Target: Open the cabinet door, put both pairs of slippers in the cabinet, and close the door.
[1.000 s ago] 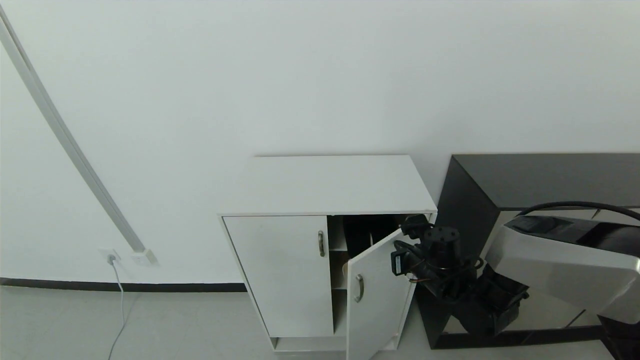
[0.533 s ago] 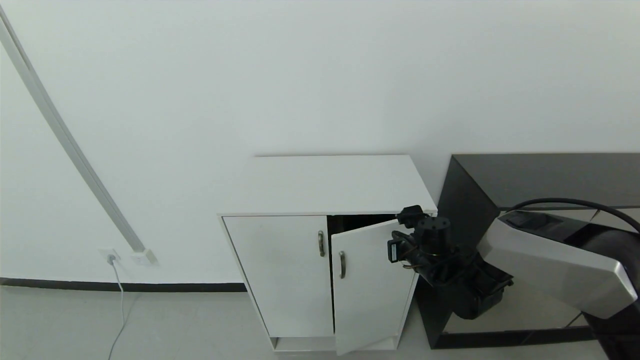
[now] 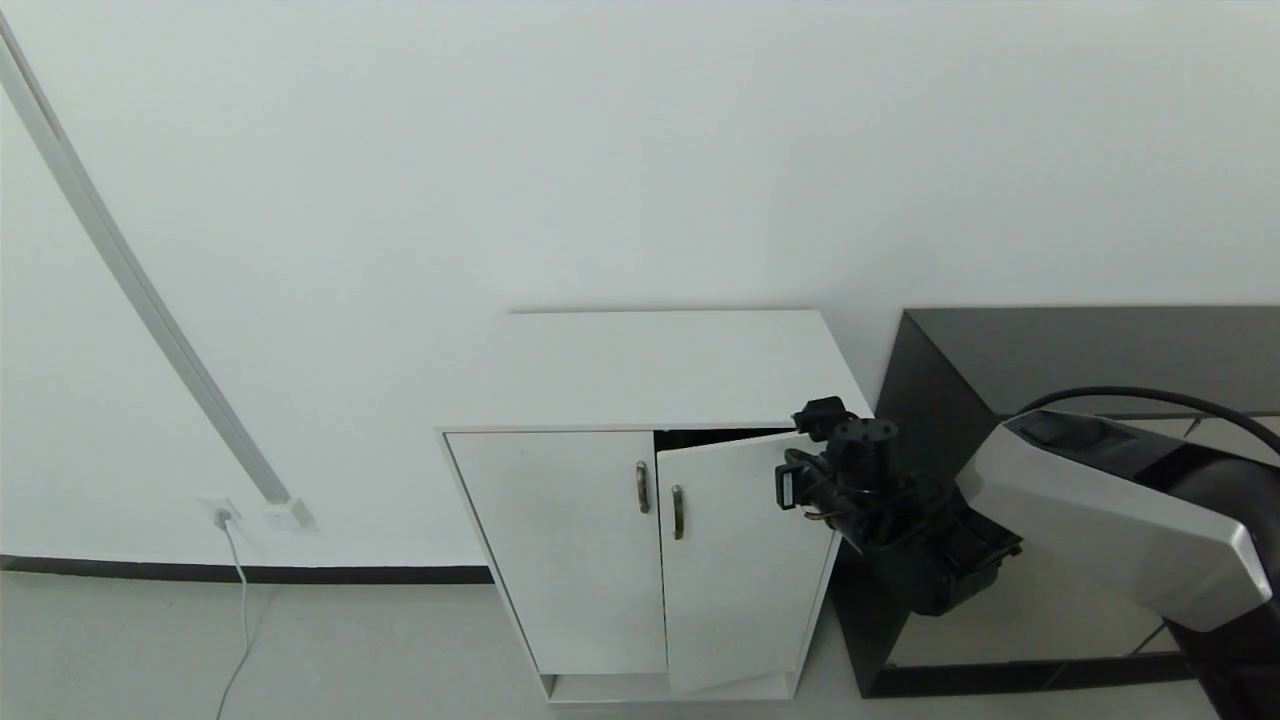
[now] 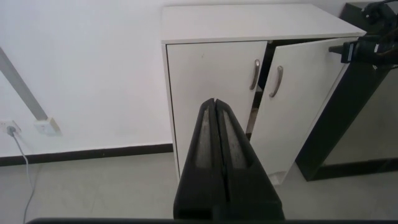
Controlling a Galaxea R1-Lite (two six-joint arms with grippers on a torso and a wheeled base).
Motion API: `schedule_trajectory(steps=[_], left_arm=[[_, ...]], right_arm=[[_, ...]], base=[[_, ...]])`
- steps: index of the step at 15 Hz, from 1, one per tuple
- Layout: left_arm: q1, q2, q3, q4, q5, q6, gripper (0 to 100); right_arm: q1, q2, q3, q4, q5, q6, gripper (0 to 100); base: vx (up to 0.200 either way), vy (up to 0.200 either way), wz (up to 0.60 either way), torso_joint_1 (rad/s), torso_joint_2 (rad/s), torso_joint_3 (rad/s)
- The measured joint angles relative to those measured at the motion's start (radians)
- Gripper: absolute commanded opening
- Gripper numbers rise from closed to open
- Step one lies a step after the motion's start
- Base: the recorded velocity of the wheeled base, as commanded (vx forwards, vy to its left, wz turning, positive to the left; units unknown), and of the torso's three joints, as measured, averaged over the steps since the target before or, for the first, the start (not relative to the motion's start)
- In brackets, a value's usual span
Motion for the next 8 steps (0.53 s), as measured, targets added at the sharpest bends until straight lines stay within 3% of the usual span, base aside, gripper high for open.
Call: schedule_trajectory(steps=[8], left_arm=[[0.0,0.0,0.0,0.0,0.0,0.0,0]], right_arm=[[-0.01,0.023,-0.084,0.051,0.001,0.0,0]], base=[[0.0,0.0,0.0,0.0,0.0,0.0]])
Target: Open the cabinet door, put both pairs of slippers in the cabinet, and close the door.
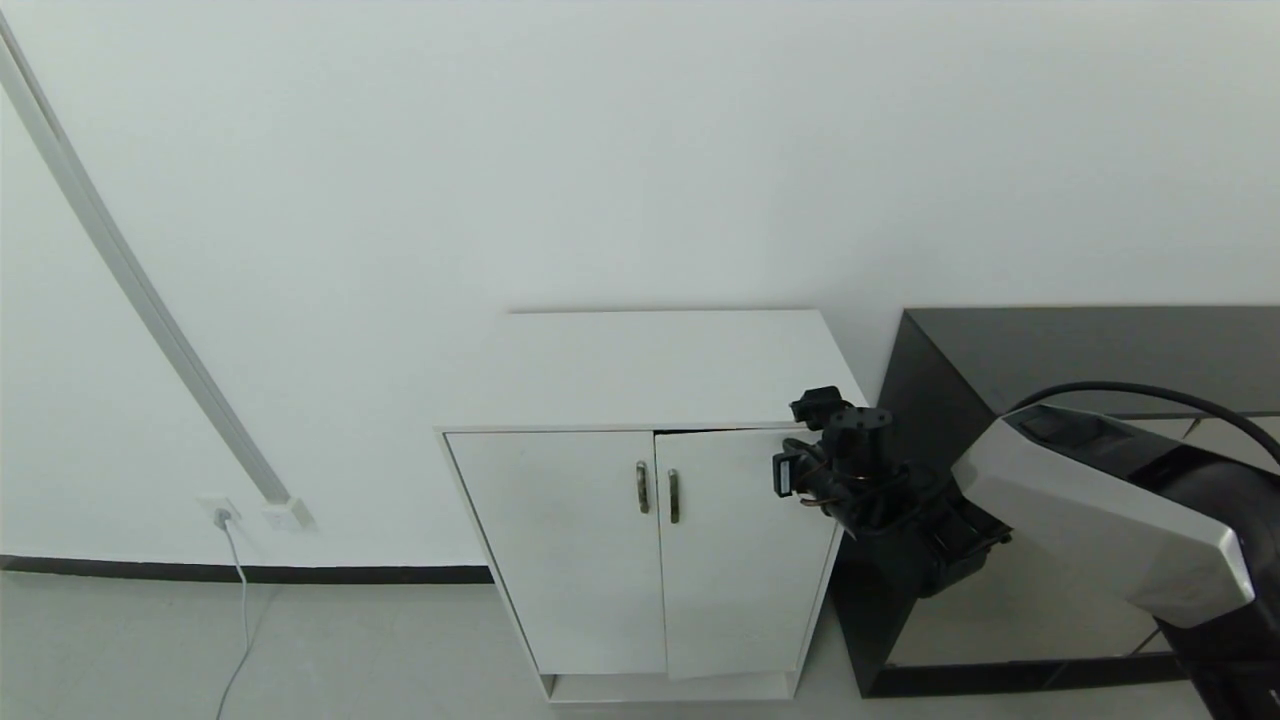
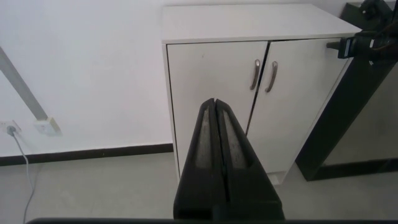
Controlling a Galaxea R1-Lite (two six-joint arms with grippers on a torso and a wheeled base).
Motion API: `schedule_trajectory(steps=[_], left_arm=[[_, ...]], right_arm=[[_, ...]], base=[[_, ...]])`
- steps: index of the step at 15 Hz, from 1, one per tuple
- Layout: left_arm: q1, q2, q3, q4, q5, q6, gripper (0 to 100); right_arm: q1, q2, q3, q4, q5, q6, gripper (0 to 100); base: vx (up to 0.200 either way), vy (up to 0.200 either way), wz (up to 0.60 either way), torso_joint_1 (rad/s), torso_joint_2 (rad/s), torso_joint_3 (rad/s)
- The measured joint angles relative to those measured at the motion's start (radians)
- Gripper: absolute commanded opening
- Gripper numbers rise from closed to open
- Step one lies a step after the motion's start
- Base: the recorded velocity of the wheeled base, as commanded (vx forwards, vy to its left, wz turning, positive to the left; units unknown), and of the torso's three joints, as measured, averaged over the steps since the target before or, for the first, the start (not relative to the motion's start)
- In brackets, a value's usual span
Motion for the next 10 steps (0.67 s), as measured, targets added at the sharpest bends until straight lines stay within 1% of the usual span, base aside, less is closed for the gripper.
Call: schedule_trajectory(steps=[10], left_arm=[[0.0,0.0,0.0,0.0,0.0,0.0,0]], right_arm=[[0.0,0.021,-0.054,0.027,0.0,-0.001,0]], base=[[0.0,0.0,0.0,0.0,0.0,0.0]])
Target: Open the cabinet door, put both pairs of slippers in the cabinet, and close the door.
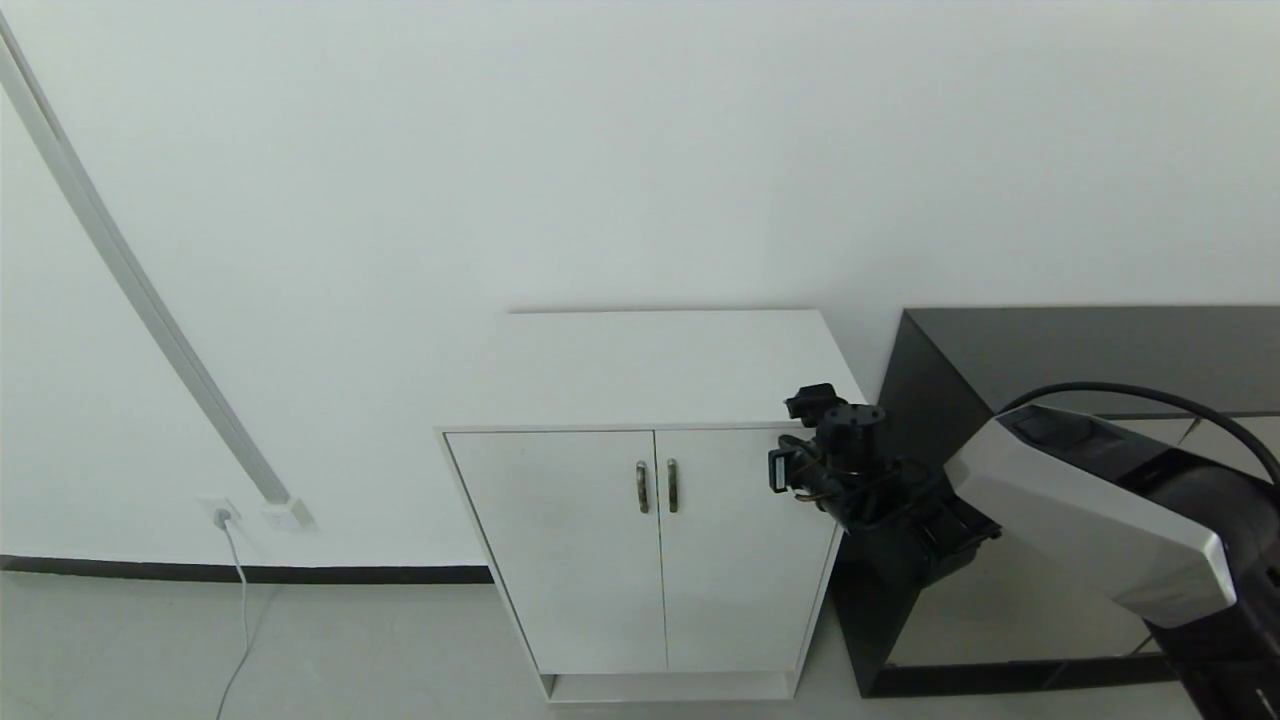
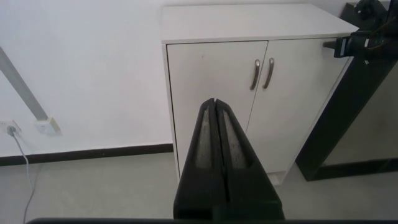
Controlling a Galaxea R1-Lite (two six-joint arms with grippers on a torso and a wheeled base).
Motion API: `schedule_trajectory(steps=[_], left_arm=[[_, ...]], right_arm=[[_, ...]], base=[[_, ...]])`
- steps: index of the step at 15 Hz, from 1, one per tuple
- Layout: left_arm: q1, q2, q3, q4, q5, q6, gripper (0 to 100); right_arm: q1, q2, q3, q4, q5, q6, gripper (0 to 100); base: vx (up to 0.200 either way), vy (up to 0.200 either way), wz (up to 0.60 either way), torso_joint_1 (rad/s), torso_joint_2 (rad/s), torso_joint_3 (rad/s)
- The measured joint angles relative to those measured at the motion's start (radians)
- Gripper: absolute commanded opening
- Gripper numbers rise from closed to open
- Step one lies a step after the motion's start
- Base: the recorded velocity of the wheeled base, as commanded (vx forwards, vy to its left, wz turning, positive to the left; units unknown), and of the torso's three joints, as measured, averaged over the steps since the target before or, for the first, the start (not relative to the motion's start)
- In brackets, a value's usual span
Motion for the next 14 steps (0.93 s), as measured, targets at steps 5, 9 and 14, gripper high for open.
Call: schedule_trajectory(steps=[5,9,14], left_arm=[[0.0,0.0,0.0,0.0,0.0,0.0,0],[0.0,0.0,0.0,0.0,0.0,0.0,0],[0.0,0.0,0.0,0.0,-0.002,0.0,0]], right_arm=[[0.004,-0.01,0.024,-0.005,-0.002,0.001,0],[0.028,-0.093,0.134,-0.02,-0.006,0.001,0],[0.037,-0.291,0.373,-0.024,-0.009,0.001,0]], base=[[0.0,0.0,0.0,0.0,0.0,0.0],[0.0,0.0,0.0,0.0,0.0,0.0],[0.0,0.0,0.0,0.0,0.0,0.0]])
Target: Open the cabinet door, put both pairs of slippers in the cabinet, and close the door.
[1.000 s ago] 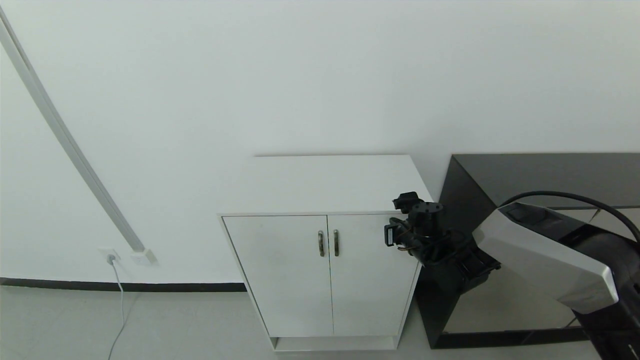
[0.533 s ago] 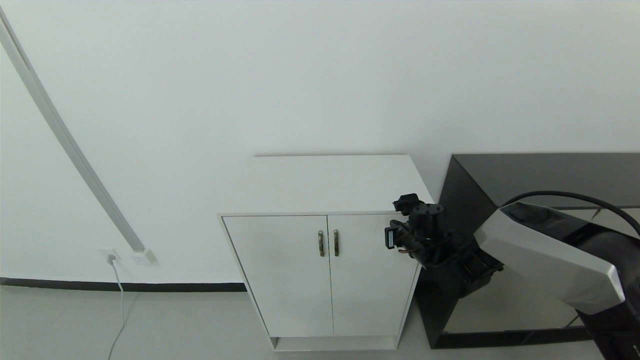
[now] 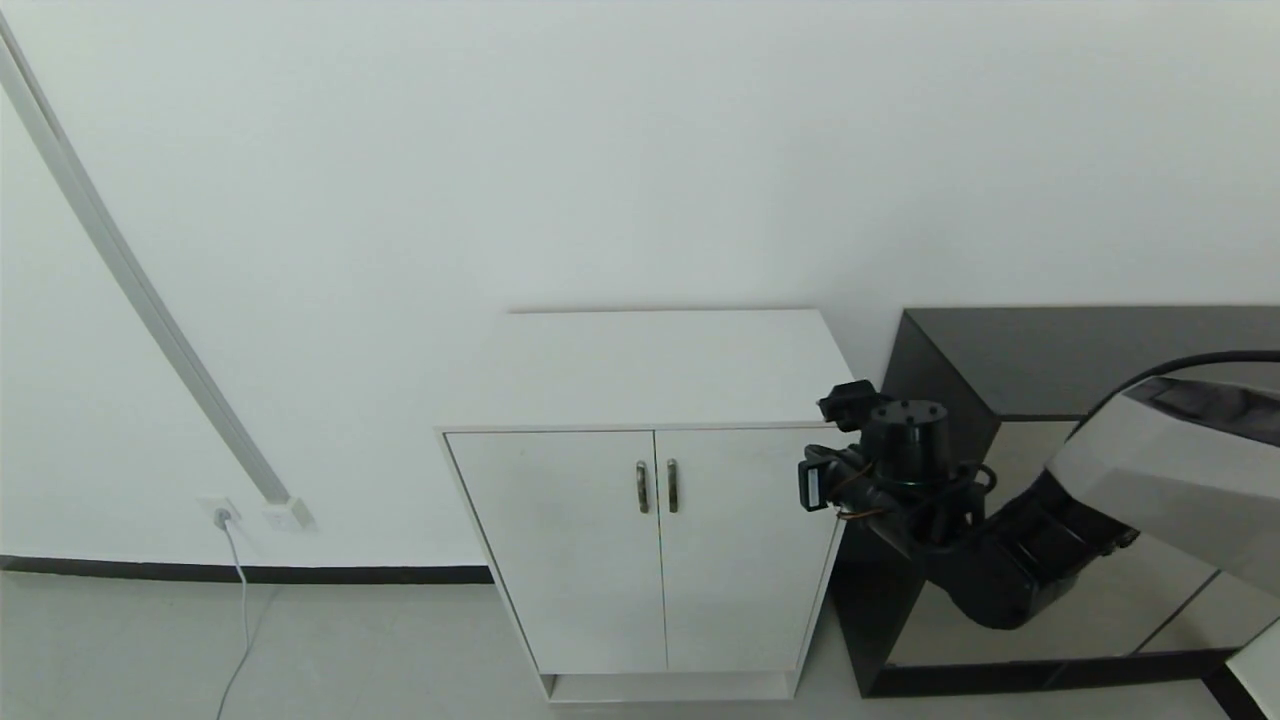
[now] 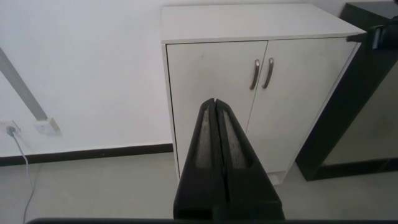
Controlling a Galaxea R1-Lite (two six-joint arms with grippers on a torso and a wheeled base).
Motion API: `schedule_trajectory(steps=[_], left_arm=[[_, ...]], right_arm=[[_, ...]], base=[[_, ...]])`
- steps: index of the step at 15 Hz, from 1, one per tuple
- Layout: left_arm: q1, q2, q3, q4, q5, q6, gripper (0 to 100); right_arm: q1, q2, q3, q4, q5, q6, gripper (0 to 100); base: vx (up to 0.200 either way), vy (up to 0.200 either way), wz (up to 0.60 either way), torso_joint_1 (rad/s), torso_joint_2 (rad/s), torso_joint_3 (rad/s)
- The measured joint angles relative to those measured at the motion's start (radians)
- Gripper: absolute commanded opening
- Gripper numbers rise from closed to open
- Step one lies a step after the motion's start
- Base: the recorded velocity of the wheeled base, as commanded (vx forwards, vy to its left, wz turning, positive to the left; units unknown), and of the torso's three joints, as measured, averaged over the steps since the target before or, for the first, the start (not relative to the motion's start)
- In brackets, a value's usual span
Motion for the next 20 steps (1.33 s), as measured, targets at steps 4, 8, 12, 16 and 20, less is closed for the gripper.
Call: schedule_trajectory(steps=[4,8,12,16,20], left_arm=[[0.0,0.0,0.0,0.0,0.001,0.0,0],[0.0,0.0,0.0,0.0,0.001,0.0,0],[0.0,0.0,0.0,0.0,0.001,0.0,0],[0.0,0.0,0.0,0.0,0.001,0.0,0],[0.0,0.0,0.0,0.0,0.002,0.0,0]], right_arm=[[-0.04,-0.198,0.202,-0.002,-0.032,0.0,0],[-0.11,-0.387,0.371,-0.001,-0.045,-0.005,0],[-0.191,-0.543,0.526,0.0,-0.044,-0.01,0],[-0.289,-0.683,0.678,0.0,-0.033,-0.014,0],[-0.337,-0.827,0.793,0.005,-0.023,-0.047,0]], base=[[0.0,0.0,0.0,0.0,0.0,0.0],[0.0,0.0,0.0,0.0,0.0,0.0],[0.0,0.0,0.0,0.0,0.0,0.0],[0.0,0.0,0.0,0.0,0.0,0.0],[0.0,0.0,0.0,0.0,0.0,0.0]])
